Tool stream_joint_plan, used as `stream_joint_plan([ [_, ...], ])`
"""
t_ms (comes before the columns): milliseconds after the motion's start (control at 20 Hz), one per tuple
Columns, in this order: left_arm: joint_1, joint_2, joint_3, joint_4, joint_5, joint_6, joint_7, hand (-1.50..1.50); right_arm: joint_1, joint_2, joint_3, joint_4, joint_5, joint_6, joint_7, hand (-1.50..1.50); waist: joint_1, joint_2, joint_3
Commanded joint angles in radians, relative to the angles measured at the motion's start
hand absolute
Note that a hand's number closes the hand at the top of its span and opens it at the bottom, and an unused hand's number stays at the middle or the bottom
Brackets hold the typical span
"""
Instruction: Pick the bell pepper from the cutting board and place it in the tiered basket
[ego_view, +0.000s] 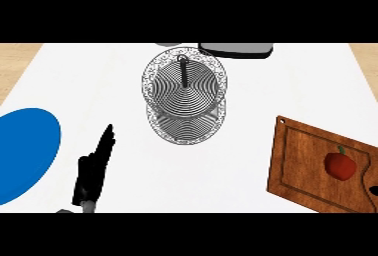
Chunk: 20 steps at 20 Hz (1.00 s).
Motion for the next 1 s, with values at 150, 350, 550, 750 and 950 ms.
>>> stream_joint_plan([
  [150,-0.013,-0.017,-0.006,0.013,-0.008,0.002,0.014,0.00,-0.159,0.056,0.042,0.103,0.002,0.185,0.257,-1.50,0.001,-0.001,0.002],
  [350,0.015,-0.029,-0.010,-0.006,-0.012,0.013,0.001,0.00,-0.259,0.153,0.072,0.180,0.042,0.190,0.258,-1.50,0.001,-0.006,0.004],
  [550,0.007,-0.019,0.019,0.039,-0.007,-0.003,-0.026,0.00,-0.370,0.192,0.059,0.261,0.045,0.262,0.258,-1.50,-0.020,-0.007,0.004],
  [750,0.030,-0.018,0.010,-0.003,-0.013,0.010,-0.002,0.00,-0.382,0.277,0.101,0.324,0.065,0.294,0.258,-1.50,-0.027,-0.013,0.003],
  [950,0.010,-0.007,0.040,0.011,0.000,-0.005,-0.011,0.00,-0.449,0.306,0.079,0.415,0.010,0.356,0.258,-1.50,-0.029,-0.012,0.003],
])
